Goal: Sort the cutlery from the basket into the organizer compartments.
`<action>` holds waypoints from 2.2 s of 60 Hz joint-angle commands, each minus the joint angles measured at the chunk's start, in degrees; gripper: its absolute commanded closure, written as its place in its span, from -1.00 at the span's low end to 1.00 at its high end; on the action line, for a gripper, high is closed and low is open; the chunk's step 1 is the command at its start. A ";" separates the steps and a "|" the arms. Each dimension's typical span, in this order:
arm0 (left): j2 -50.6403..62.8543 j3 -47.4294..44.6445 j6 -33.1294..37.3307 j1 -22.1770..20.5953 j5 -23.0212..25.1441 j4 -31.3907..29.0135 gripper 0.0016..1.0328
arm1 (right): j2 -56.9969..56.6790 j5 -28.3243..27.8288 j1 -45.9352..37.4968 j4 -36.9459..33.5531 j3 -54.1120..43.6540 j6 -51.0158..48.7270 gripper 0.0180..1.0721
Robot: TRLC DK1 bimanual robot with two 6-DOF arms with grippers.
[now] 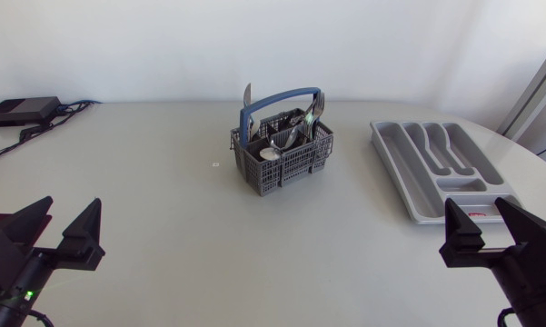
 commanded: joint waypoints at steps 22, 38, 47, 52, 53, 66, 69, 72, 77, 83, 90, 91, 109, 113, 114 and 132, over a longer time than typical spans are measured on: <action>-0.50 -0.03 -4.09 -0.48 0.25 0.10 -0.91 | -0.34 -0.28 1.28 0.47 -0.29 2.29 -0.93; 6.27 6.57 -4.18 -1.27 0.25 4.05 -0.80 | 2.74 0.34 5.23 0.82 2.43 2.20 -0.90; 22.44 13.60 -5.76 -2.06 0.25 6.95 -0.80 | 12.67 0.60 5.50 4.78 6.83 2.38 -0.90; 28.86 17.03 -6.29 -5.23 0.33 6.60 -0.80 | 17.94 0.69 6.20 5.83 9.55 2.99 -0.90; 31.14 18.34 -6.11 -6.55 0.33 6.42 -0.80 | 19.61 0.78 6.64 6.27 10.52 3.17 -0.90; 47.05 28.10 -6.29 -10.94 0.25 3.88 -0.75 | 33.50 1.48 9.01 6.10 17.55 5.19 -0.90; 50.92 31.09 -6.38 -11.03 0.25 2.38 -0.75 | 37.01 1.48 9.10 4.34 19.57 5.19 -0.90; 53.56 33.46 -6.38 -11.82 0.25 0.54 -0.75 | 40.26 1.48 9.28 0.56 22.21 5.10 -0.90; 59.36 38.73 -6.20 -12.61 0.33 -3.51 -0.75 | 45.63 1.31 9.63 -4.01 25.99 3.52 -0.90; 66.39 44.27 -3.91 -12.87 0.77 -5.97 -0.75 | 50.46 1.04 10.59 -6.82 28.71 -0.61 -0.90; 76.23 51.30 3.82 -13.31 5.87 -9.57 -0.76 | 55.03 -0.01 11.74 -10.25 31.70 -6.59 -0.90; 77.64 52.27 4.44 -13.31 5.87 -9.84 -0.76 | 55.91 0.08 12.18 -11.22 32.49 -7.56 -0.90; 97.24 65.72 12.87 -16.83 10.53 -7.90 -0.83 | 68.13 -3.88 12.44 -16.40 39.87 -9.14 -0.90; 99.44 66.86 14.02 -17.71 12.02 -5.53 -0.71 | 68.57 -7.48 12.18 -15.44 39.70 -10.10 -0.90; 100.05 67.39 14.02 -17.88 12.55 -5.44 -0.68 | 68.57 -7.75 12.09 -15.00 39.61 -10.37 -0.90; 108.31 75.21 13.49 -16.65 18.53 -2.10 -0.31 | 71.99 -10.38 12.88 -15.52 41.81 -12.04 -0.90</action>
